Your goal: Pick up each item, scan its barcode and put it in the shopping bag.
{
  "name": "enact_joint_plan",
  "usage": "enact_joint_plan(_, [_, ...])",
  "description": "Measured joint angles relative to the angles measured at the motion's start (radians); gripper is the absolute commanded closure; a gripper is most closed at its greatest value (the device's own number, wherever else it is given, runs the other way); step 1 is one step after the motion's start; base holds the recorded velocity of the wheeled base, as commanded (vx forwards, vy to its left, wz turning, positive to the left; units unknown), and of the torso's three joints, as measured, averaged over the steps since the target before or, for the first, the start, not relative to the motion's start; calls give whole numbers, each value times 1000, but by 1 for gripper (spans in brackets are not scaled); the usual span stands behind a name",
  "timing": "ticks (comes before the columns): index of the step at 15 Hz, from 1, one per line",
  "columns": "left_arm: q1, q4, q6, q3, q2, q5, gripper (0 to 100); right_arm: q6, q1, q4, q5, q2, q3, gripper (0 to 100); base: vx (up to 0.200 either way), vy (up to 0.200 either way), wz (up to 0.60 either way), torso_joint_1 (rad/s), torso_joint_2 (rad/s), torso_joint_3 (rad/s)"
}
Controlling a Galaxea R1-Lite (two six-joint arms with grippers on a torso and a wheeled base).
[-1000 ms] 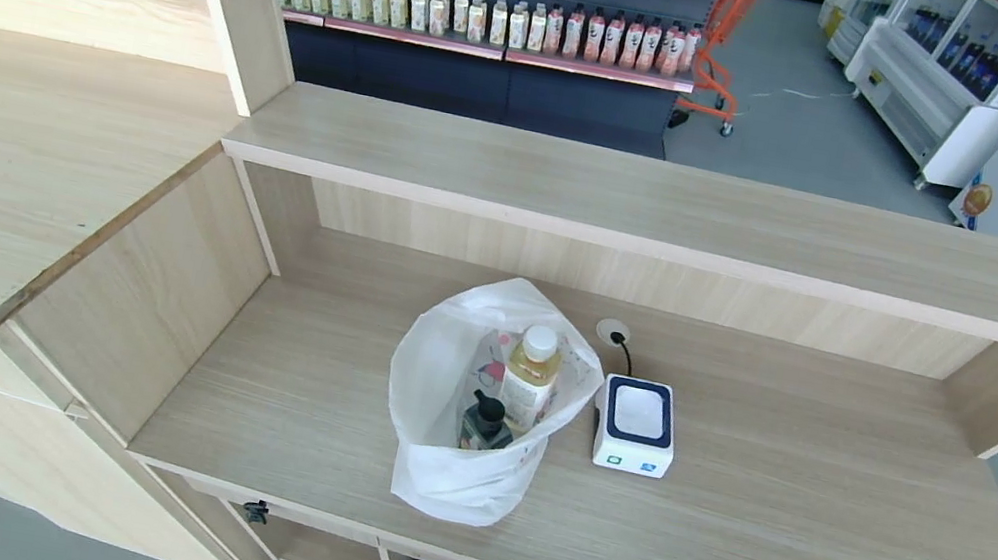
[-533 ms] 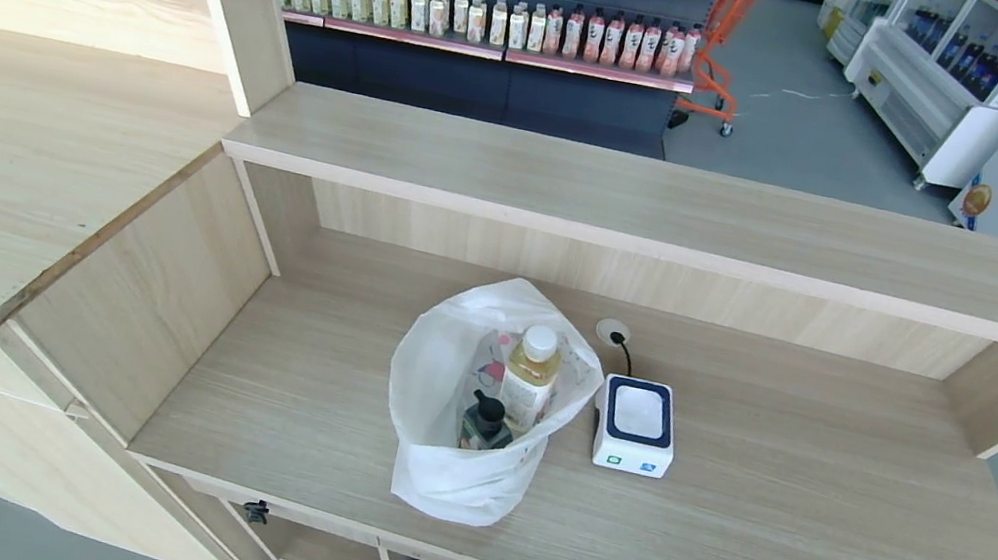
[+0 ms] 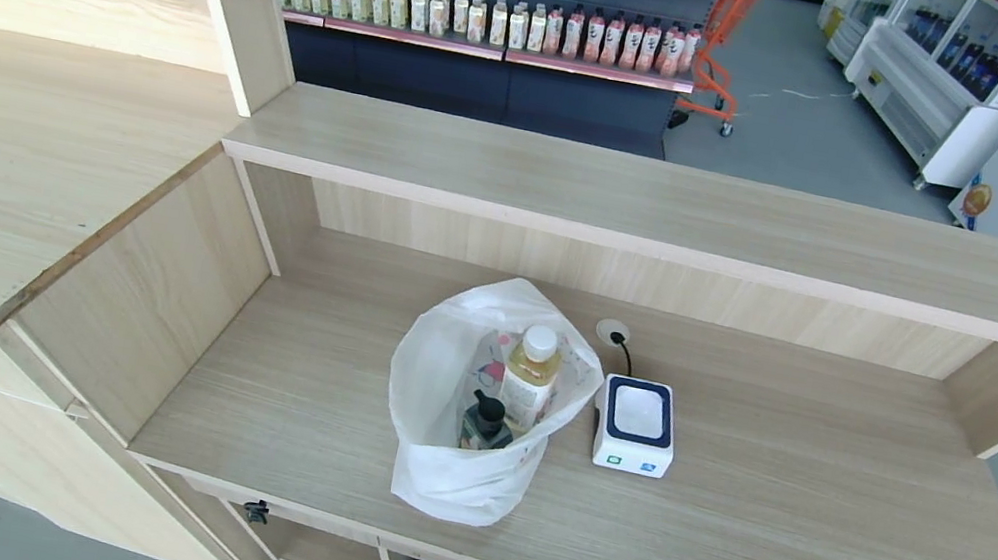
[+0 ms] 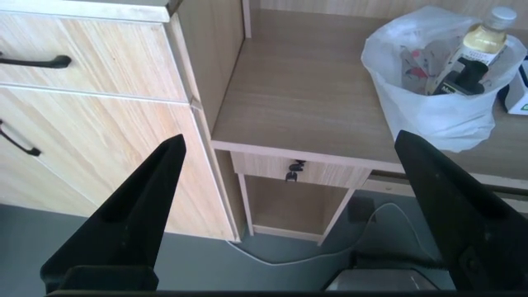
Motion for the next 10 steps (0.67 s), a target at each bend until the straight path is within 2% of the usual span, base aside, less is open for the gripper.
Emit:
enact_joint_plan(1, [0, 0, 0, 0, 0, 0, 0, 0, 0, 0, 0, 0, 0, 100, 0, 0, 0, 0, 0, 0])
enact_joint_plan(10, [0, 0, 7, 0, 4, -1, 0, -5, 0, 1, 0, 0, 0, 100, 0, -200, 0, 3, 1, 2])
